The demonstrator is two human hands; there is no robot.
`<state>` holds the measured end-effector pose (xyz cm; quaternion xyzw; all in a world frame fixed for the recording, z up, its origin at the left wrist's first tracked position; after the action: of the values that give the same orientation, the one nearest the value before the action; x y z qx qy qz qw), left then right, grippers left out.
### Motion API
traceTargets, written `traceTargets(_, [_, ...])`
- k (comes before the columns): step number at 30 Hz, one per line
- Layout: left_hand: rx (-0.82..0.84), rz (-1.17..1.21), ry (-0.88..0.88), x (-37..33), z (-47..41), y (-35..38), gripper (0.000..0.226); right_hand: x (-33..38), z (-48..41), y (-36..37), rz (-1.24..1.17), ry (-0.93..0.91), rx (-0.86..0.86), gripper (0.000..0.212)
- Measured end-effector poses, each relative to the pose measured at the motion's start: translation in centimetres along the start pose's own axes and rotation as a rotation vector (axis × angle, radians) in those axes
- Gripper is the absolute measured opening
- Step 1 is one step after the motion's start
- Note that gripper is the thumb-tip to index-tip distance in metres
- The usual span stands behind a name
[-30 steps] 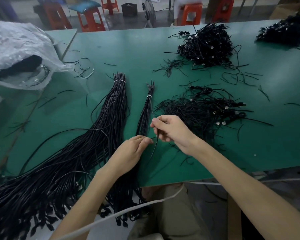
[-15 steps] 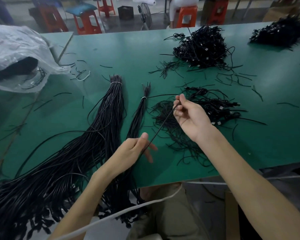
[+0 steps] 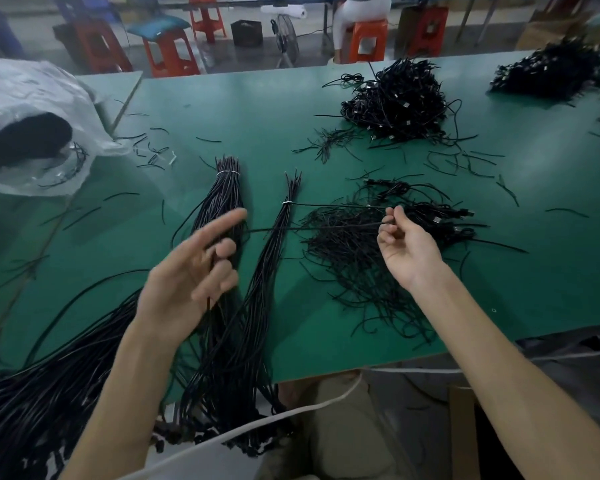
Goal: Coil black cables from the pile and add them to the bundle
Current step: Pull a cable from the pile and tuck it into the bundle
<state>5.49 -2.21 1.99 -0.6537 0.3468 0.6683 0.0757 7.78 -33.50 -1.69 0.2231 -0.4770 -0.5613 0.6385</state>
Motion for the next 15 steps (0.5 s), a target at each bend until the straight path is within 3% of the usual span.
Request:
traceTargets(4, [0.059,0.490,0.120,-1.6,0.1,0.6,0.062,-0.6,1.0,-1.4,0.294,-0.031,0.015,0.019])
traceTargets(8, [-0.144,0.787,0.126,-1.2,-0.2,1.0,0.058,-1.1,2.3,-1.8,1.060,-0.207,0.169,0.023])
traceTargets(12, [-0.256,0.787,-0.029,1.6,-0.8,2.1,0.043,-3.5,4.4,-1.2,1.753,-0.156,0.412,0.020])
traceTargets(13, [-0.269,0.732,-0.075,2.3,-1.0,2.4,0.042,-4.0,4.7,-1.1,2.008,-0.229,0.407,0.022])
traceTargets(15, [-0.286,0.594,-0.128,3.0,-1.5,3.2,0.045,-4.2,5.7,0.0,2.341,-0.626,0.334,0.030])
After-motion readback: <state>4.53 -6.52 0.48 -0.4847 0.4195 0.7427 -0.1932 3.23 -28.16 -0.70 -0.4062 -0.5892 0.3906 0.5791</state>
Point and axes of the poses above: each hand's wrist, its own z-axis away from the middle knuckle, its own y-axis out of the palm, x = y × z, the point moved 5 cm from there along -z, towards the middle knuckle, and after that the axes turned 14 degrees about -z, right-handed, at the moved point
